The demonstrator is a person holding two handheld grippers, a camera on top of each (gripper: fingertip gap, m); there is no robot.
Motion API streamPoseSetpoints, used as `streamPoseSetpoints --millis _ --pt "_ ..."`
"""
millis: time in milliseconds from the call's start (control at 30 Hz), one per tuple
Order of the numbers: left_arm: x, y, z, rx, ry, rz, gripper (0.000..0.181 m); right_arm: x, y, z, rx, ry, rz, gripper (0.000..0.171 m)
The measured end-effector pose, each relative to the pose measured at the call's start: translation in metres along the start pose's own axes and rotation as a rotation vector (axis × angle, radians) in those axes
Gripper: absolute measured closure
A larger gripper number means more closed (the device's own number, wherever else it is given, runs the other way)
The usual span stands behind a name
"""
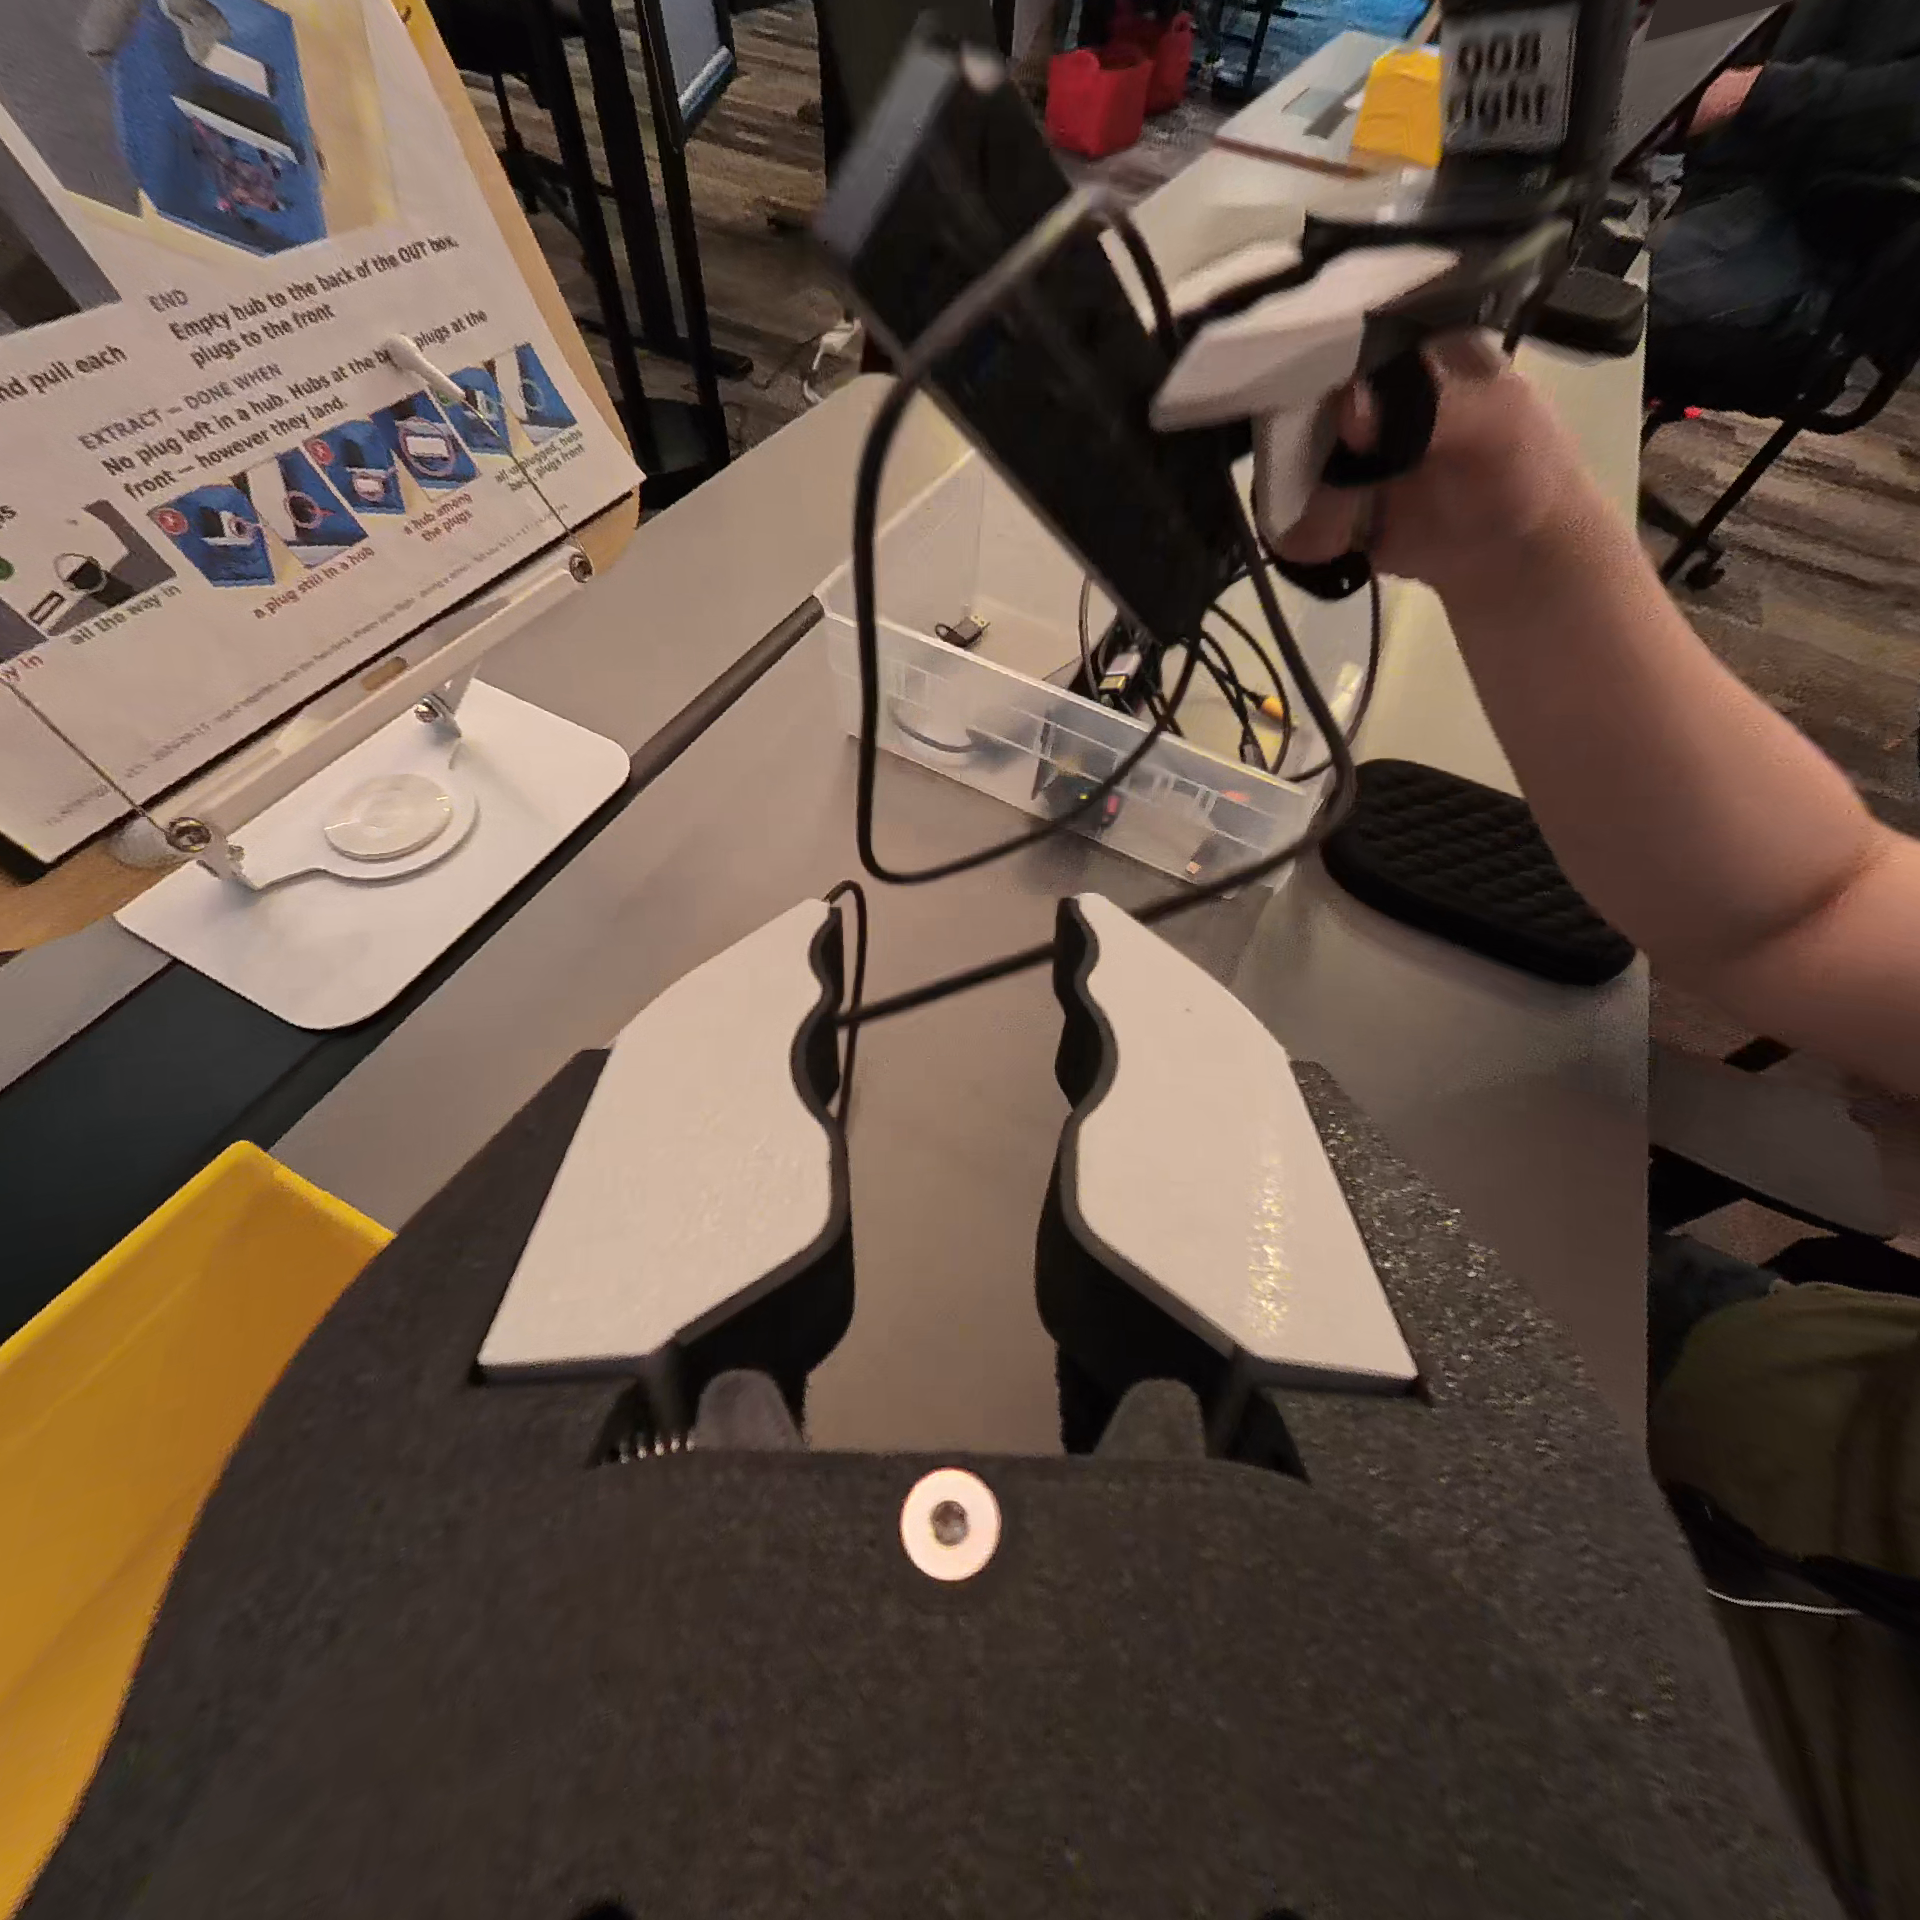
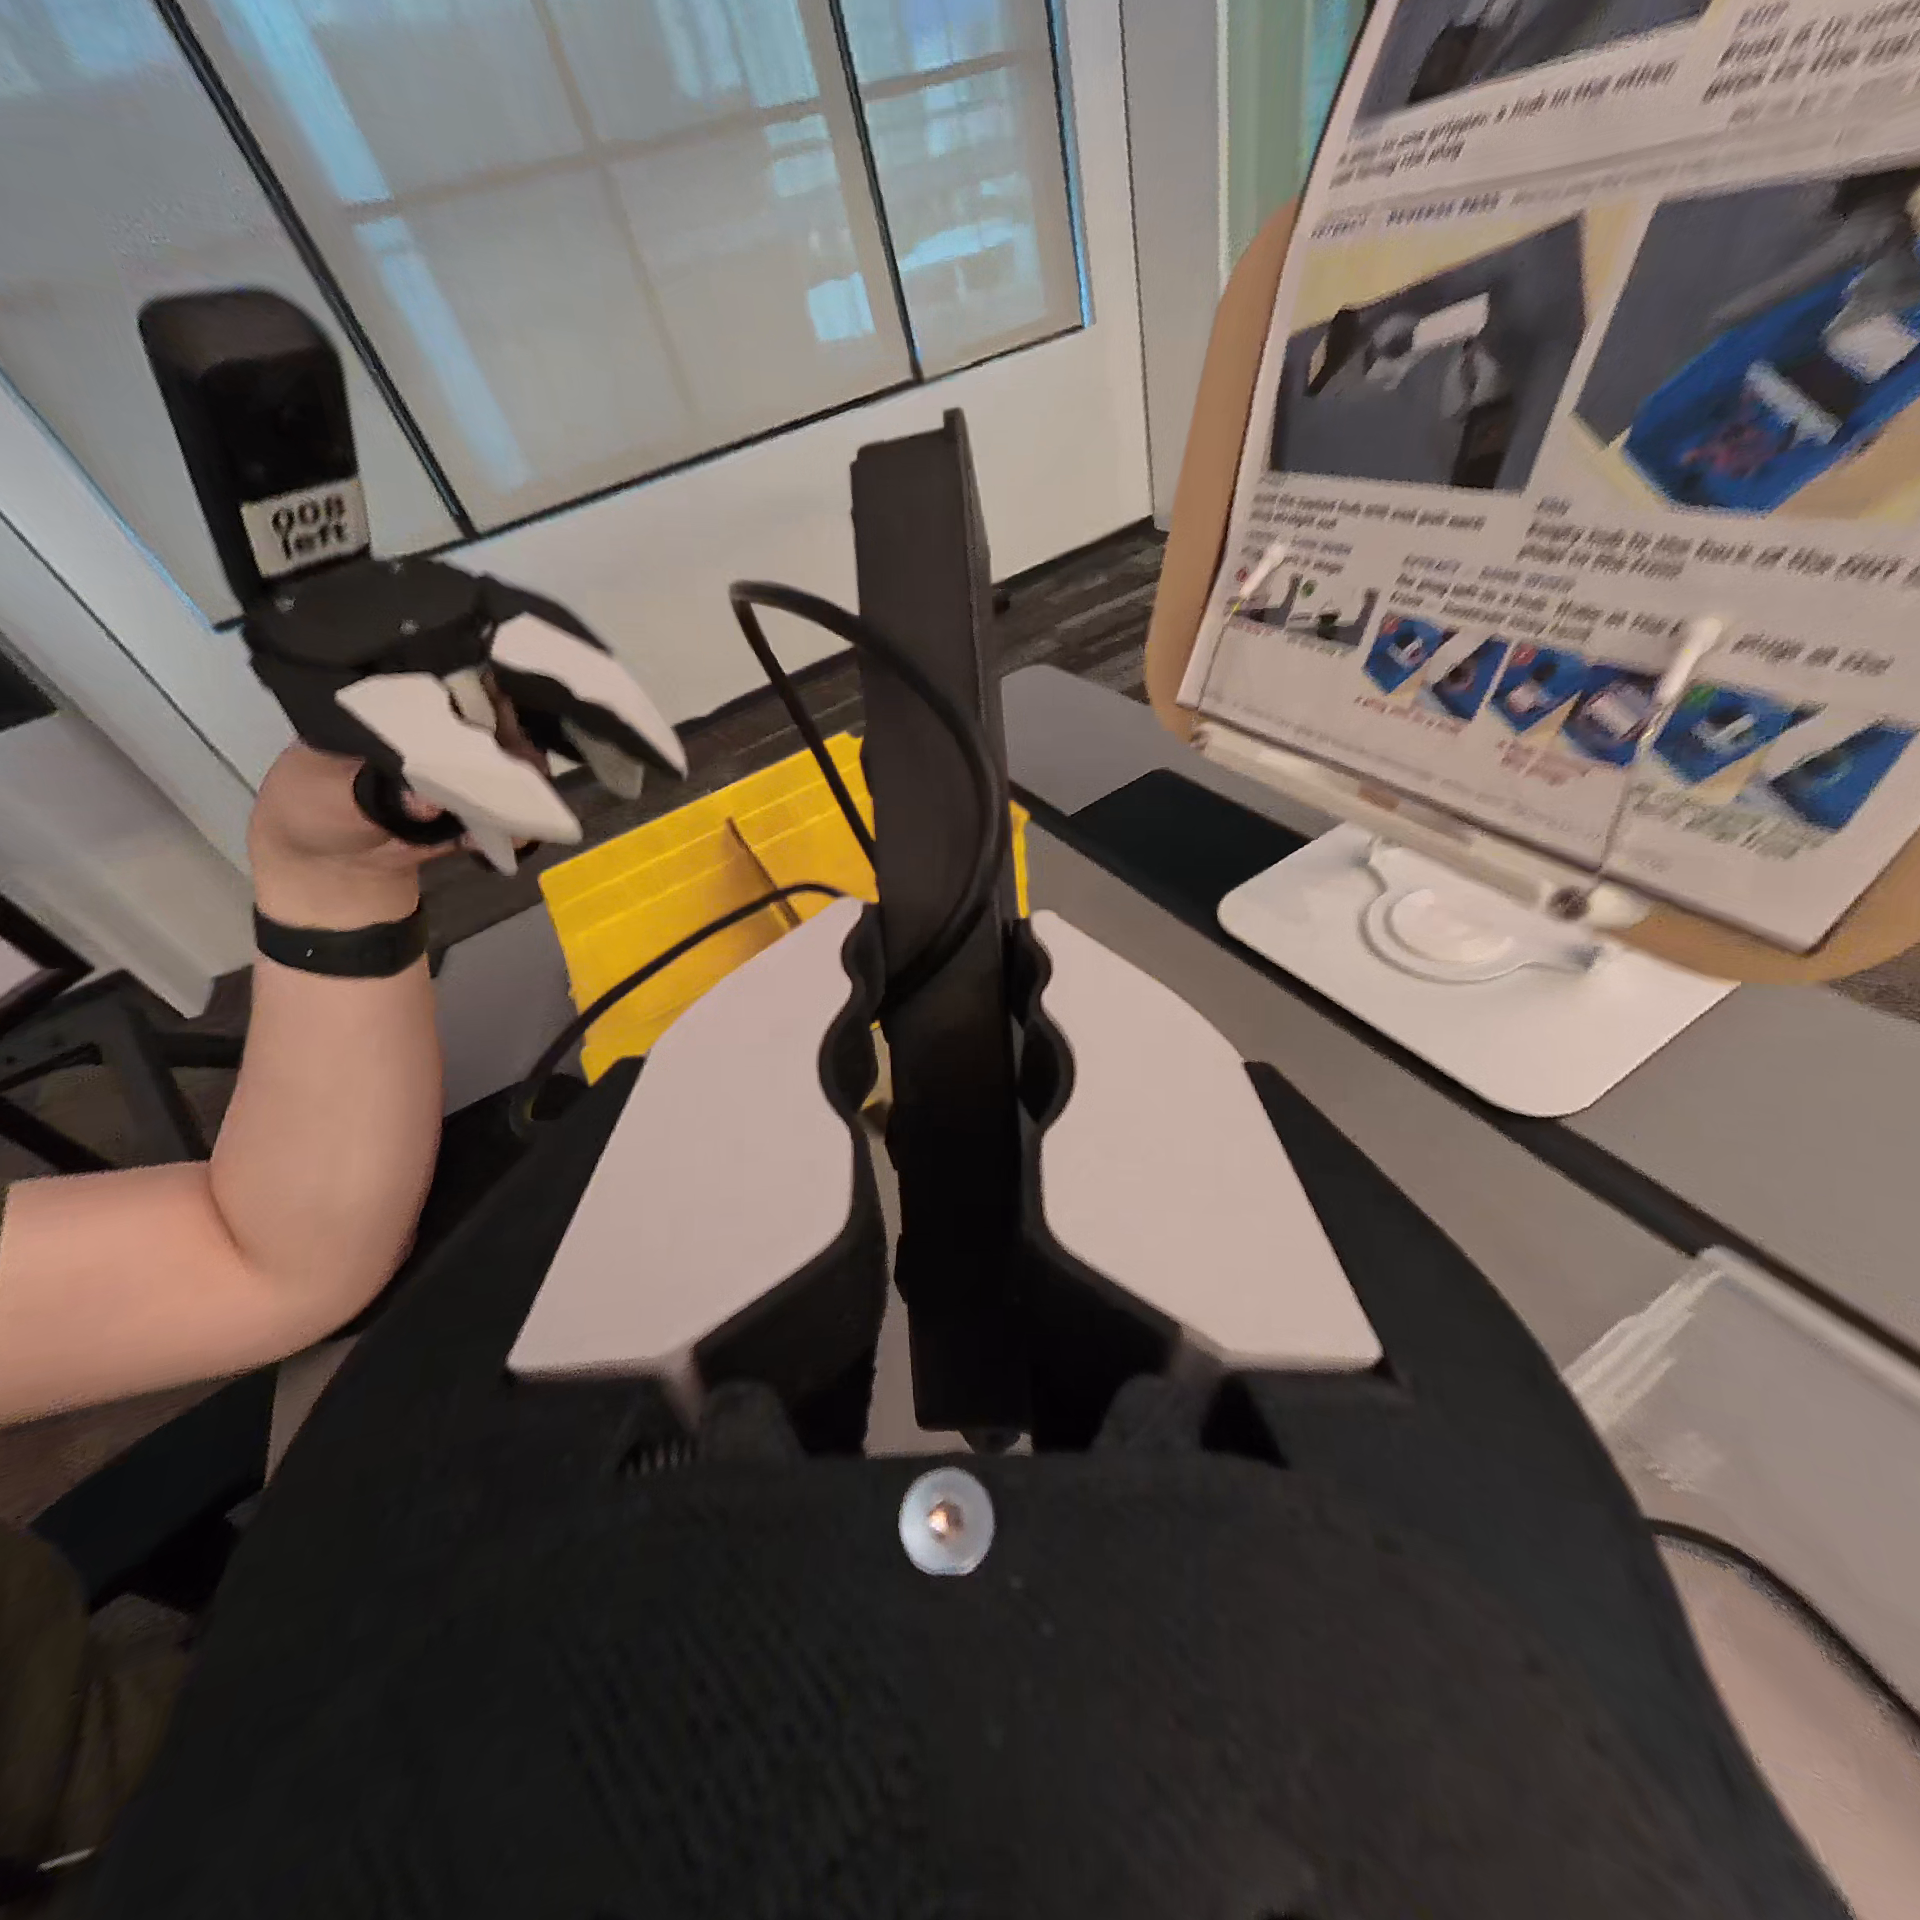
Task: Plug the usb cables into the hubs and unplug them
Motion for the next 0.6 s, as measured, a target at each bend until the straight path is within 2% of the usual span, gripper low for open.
streamPoseSetpoints --millis 200,367,600 --pt "0.004 0.000 -0.005 0.002 0.020 -0.003 0.142 0.098 -0.005 0.015 -0.081 -0.039 -0.104 0.148" --pt "0.004 0.001 -0.005 -0.010 0.026 -0.008 0.143 0.177 -0.008 0.011 -0.188 -0.015 -0.188 0.147" --pt "0.001 0.002 -0.001 -0.016 0.008 -0.009 0.143 0.259 0.011 -0.005 -0.371 -0.016 -0.255 0.147"
Point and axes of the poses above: each gripper's, where its closed fingertips meet, z out along the fingers, x out of its top, y = z × x across the jaws, the point moved 1 cm from there along -z, back along the fingers, and after that the axes turned 14 degrees about y, right-handed, at the moved point
